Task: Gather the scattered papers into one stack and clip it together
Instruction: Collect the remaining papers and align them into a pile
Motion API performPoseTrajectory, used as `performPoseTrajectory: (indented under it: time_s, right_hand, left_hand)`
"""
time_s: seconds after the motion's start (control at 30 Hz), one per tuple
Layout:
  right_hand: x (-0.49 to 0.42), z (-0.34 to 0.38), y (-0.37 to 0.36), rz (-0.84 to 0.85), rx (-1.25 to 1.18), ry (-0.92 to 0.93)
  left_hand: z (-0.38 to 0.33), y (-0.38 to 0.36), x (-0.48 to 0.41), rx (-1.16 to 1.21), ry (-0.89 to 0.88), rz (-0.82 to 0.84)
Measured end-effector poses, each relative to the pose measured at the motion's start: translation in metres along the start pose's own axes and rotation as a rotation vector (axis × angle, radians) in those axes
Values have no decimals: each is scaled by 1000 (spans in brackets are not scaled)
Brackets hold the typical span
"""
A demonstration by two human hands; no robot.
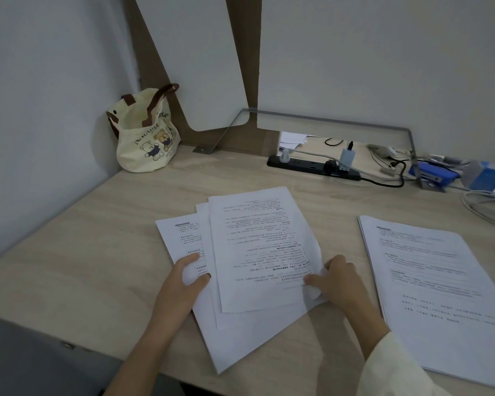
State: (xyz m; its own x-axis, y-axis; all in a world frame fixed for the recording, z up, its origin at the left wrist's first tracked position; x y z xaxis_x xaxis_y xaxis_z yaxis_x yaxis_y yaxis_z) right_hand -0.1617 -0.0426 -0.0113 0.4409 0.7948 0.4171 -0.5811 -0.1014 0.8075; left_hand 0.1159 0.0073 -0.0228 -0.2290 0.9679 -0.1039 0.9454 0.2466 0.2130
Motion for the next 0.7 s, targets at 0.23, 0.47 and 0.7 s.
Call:
performPoseTrajectory:
  time_s: [0.23,0.47,0.7]
  right_hand:
    - [3,-8,17,-100,-393,156]
    - [-6,-13,60,207,-490,210]
    - [-39,35,91,-57,334,293]
  left_hand:
    - [1,2,-1,56,23,-3]
    - [6,16,-10,136,127,-69]
    - [-4,21,-21,345,348,-110]
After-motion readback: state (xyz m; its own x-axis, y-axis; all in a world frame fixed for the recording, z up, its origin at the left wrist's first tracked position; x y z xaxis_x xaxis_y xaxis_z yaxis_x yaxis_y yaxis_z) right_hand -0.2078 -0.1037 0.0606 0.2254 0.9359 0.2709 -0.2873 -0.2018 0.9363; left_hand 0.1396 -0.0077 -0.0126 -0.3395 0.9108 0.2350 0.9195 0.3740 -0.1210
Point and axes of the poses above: each hand's wrist, its own x-axis away from the middle knuckle, its own y-axis out of the back of the hand, z = x × y, the point moved 6 cm from there along -x, towards the middle knuckle, and after that the axes turned 15 degrees about -y, right-handed, at the moved point
